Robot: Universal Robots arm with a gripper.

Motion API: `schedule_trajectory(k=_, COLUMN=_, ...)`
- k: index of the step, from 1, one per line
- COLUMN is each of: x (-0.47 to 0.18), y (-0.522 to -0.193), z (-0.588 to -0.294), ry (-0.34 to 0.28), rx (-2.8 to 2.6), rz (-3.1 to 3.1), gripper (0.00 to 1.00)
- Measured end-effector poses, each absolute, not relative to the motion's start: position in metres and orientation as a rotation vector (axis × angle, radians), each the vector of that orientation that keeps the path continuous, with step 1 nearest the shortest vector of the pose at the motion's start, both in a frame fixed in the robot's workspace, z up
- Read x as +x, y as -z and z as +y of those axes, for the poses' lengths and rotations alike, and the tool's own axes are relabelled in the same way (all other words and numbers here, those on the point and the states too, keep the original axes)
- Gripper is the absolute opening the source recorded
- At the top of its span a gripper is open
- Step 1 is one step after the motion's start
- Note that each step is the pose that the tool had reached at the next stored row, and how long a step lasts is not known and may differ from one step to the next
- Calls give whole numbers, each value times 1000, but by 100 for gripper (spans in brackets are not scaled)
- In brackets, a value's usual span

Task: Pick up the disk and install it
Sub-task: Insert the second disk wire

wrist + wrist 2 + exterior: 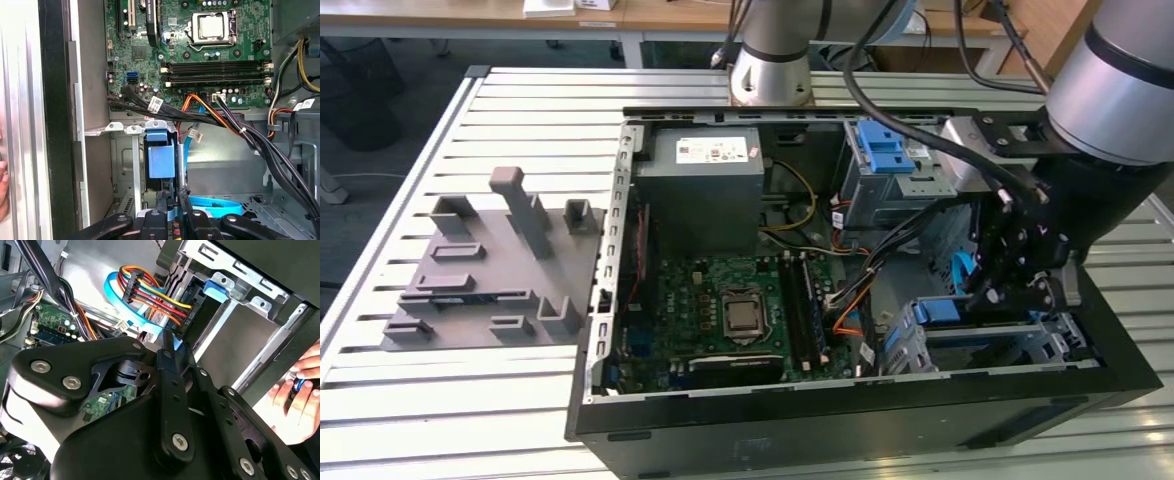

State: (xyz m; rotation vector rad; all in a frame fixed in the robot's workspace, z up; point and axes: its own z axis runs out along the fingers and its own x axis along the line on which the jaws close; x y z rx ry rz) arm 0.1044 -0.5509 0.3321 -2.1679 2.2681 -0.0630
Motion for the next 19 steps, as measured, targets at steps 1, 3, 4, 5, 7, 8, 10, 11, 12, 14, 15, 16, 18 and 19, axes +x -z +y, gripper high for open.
schedule_trajectory(k=1, x=104, y=-332, z=-551, ry=63, rx=-2168, rz=2268, gripper=24)
schedule_trajectory(k=3, x=104, y=-333, z=-551, ry=63, rx=-2168, rz=2268, gripper=24)
schedule_trajectory(k=4, x=104, y=-334, z=-551, ry=63, rx=-2168, rz=2268, gripper=24)
schedule_trajectory(k=5, x=104, y=-334, z=-551, ry=63, rx=-2168, rz=2268, gripper=24)
schedule_trajectory(k=7, x=104, y=-334, z=-551, ry=63, rx=-2168, rz=2268, gripper=24)
schedule_trajectory(k=8, x=104, y=-334, z=-551, ry=63, rx=-2168, rz=2268, gripper=24)
schedule_trajectory(k=10, x=104, y=-334, z=-551, ry=63, rx=-2168, rz=2268, gripper=24)
schedule_trajectory(k=11, x=104, y=-334, z=-551, ry=63, rx=-2168, rz=2268, gripper=24)
schedule_trajectory(k=12, x=104, y=-334, z=-551, ry=61, rx=-2167, rz=2267, gripper=24)
schedule_trajectory(k=14, x=104, y=-334, z=-551, ry=51, rx=-2163, rz=2263, gripper=24)
schedule_trajectory(k=15, x=105, y=-333, z=-551, ry=45, rx=-2160, rz=2261, gripper=24)
schedule_trajectory(k=16, x=105, y=-333, z=-551, ry=41, rx=-2158, rz=2259, gripper=24)
schedule_trajectory(k=18, x=105, y=-333, z=-551, ry=34, rx=-2156, rz=2256, gripper=24)
schedule_trajectory(k=19, x=105, y=-333, z=-551, ry=32, rx=-2155, rz=2255, gripper=22)
